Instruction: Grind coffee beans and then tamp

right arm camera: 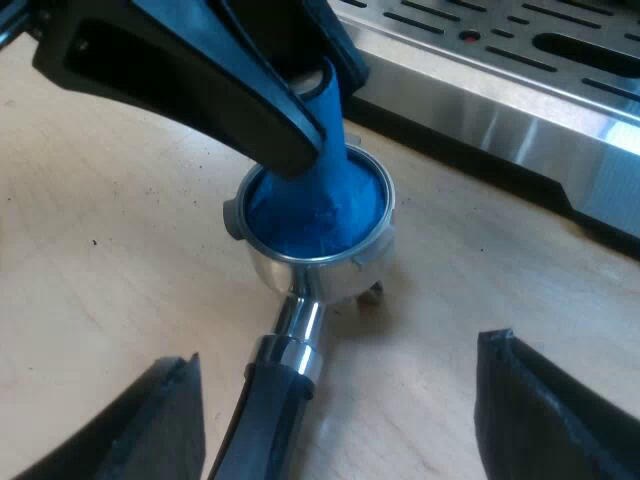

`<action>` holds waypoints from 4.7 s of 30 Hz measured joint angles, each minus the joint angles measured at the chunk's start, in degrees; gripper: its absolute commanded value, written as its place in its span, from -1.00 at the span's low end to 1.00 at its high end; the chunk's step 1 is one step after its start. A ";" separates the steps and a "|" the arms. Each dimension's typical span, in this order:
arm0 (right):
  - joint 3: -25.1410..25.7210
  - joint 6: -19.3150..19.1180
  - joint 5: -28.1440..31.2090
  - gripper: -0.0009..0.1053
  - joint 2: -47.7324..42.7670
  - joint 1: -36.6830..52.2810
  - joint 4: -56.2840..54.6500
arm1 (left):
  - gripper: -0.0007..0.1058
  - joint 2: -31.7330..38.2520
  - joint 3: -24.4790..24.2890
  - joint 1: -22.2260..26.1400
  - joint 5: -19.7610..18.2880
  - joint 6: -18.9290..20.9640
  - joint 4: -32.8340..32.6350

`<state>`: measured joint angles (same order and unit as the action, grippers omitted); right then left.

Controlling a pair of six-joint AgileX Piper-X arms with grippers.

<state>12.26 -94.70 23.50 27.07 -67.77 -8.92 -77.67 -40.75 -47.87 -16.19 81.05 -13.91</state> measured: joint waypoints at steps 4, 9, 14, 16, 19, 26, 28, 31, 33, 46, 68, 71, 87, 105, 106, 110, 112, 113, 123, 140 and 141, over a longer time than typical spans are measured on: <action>0.00 0.00 0.67 0.13 0.00 0.00 0.00 | -0.98 -0.86 -2.61 0.00 0.00 0.00 -2.44; 0.00 0.00 4.16 0.13 0.00 0.00 0.00 | -0.98 -0.92 -6.02 0.00 0.00 0.00 -2.70; 0.00 0.00 4.64 0.13 0.00 0.00 0.00 | -0.98 -0.92 -8.61 0.00 0.00 0.00 -5.17; 0.00 0.00 4.60 0.13 0.00 0.00 0.00 | -0.98 -0.59 -8.75 0.00 0.00 0.00 -5.48; 0.00 0.00 4.60 0.13 0.00 0.00 0.00 | -0.98 0.81 -8.75 0.00 0.00 0.00 -5.70; 0.00 0.00 4.60 0.13 0.00 0.00 0.25 | -0.98 5.44 -8.75 0.80 0.60 0.00 -5.70; 0.00 0.00 4.60 0.13 0.00 0.00 0.76 | -0.98 6.70 -8.75 2.82 0.46 0.00 -5.70; 0.00 0.00 4.60 0.13 0.00 0.00 1.04 | -0.98 8.35 -8.75 6.25 0.46 0.00 -7.01; 0.00 0.00 4.60 0.13 0.00 0.00 1.17 | -0.98 9.32 -8.75 8.52 0.46 0.00 -8.72; 0.00 0.00 4.60 0.13 0.00 0.00 3.41 | -0.98 10.87 -8.75 22.58 -1.58 0.00 -19.29; 0.00 0.00 4.60 0.13 0.00 0.00 3.57 | -0.98 10.87 7.80 26.77 -3.88 0.00 -7.87; 0.00 0.00 4.60 0.13 0.00 0.00 3.57 | -0.98 10.87 9.89 26.77 -3.88 0.00 -5.59; 0.00 0.00 4.60 0.13 0.00 0.00 3.57 | -0.98 4.42 11.56 26.77 -2.63 0.00 1.30; 0.00 0.00 4.60 0.13 0.00 0.00 3.57 | -0.03 4.10 11.56 26.77 -2.38 0.00 1.34; 0.00 0.00 4.60 0.13 0.00 0.00 3.57 | 0.10 4.10 11.56 26.77 -2.38 0.00 1.16; 0.00 0.00 4.60 0.13 0.00 0.00 3.57 | 0.25 4.10 11.56 26.77 -2.33 0.00 1.19; 0.00 0.00 4.60 0.13 0.00 0.00 3.57 | 0.25 4.10 11.56 26.77 -2.24 0.00 1.19; 0.00 0.00 4.60 0.13 0.00 0.00 3.57 | 0.25 4.10 11.56 26.77 -2.24 0.00 1.19; 0.00 1.03 4.60 0.13 0.00 0.00 3.57 | 0.25 12.90 11.56 26.77 -2.10 1.80 -0.16; 13.93 3.44 2.73 0.13 0.00 0.00 -9.19 | 0.25 39.40 10.32 26.77 -2.10 4.51 -12.16; 15.15 3.44 1.99 0.13 0.00 0.00 -10.63 | 0.25 40.55 9.81 26.77 -2.10 5.63 -13.17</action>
<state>27.42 -91.26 25.49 27.07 -67.77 -19.55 -37.13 -30.94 -21.10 -18.29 86.67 -27.08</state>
